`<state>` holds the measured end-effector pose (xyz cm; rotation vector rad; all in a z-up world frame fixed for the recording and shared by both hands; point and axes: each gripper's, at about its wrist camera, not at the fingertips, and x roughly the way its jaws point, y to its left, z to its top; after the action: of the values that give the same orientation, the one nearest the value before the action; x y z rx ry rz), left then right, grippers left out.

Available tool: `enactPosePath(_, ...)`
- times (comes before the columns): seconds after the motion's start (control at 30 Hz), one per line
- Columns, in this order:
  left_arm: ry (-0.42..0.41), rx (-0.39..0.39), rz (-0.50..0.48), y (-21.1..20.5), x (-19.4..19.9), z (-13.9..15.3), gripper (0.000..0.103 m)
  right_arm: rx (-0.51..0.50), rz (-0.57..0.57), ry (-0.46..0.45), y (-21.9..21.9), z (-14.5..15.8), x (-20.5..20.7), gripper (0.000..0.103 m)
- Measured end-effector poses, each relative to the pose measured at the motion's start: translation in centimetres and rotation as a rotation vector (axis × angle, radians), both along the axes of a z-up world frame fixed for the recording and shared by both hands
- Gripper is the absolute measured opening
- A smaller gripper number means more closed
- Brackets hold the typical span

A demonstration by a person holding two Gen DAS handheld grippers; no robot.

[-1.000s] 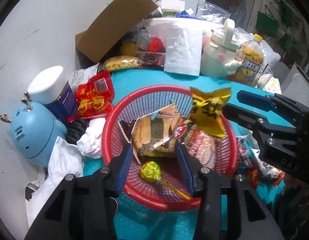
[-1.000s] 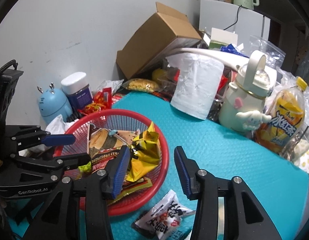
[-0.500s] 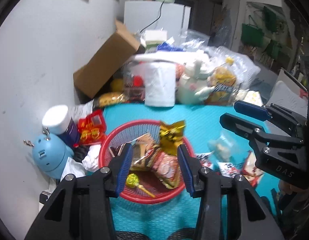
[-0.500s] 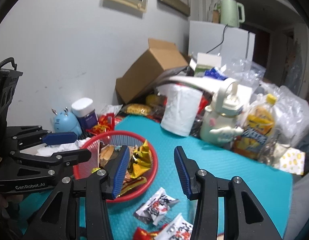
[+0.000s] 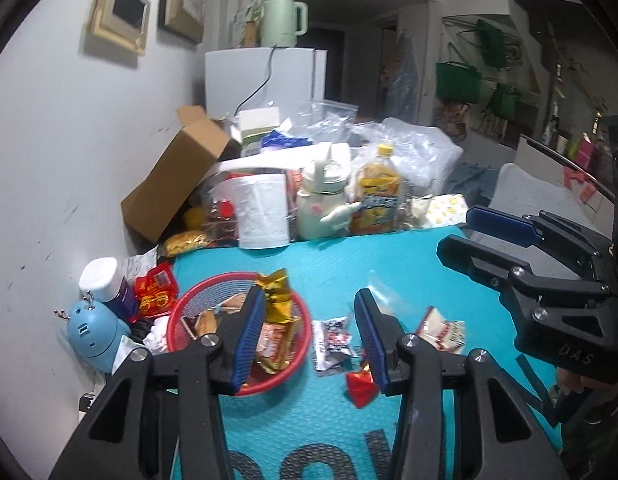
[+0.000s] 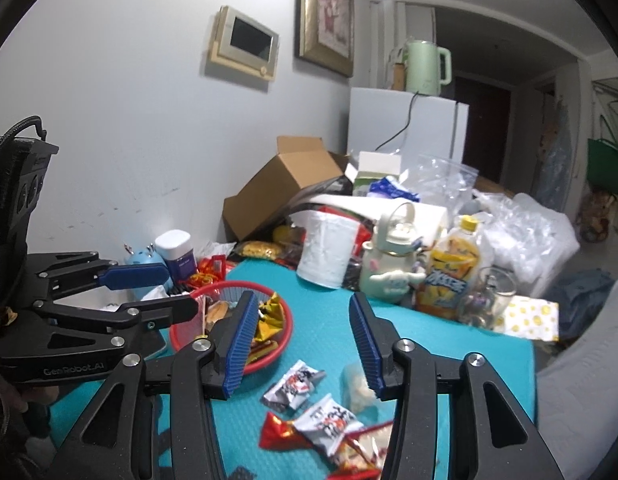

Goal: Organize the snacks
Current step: 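Move both open tools back toward the remaining snack packets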

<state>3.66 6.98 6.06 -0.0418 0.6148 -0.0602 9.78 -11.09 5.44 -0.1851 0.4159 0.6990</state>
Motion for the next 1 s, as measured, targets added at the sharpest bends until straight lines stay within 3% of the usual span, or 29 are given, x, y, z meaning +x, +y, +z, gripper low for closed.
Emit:
enactPosePath(0.47, -0.014, -0.003, -0.137, -4.9, -3.0, 0.0, 0.045, 0.025, -0.09, 0.018, -5.2, -0.4, -4.2, 0.053)
enactPosePath(1.0, 0.1, -0.025, -0.23, -8.6, -2.5, -4.0, 0.045, 0.024, -0.164, 0.149, -8.4, -5.1, -4.5, 0.053)
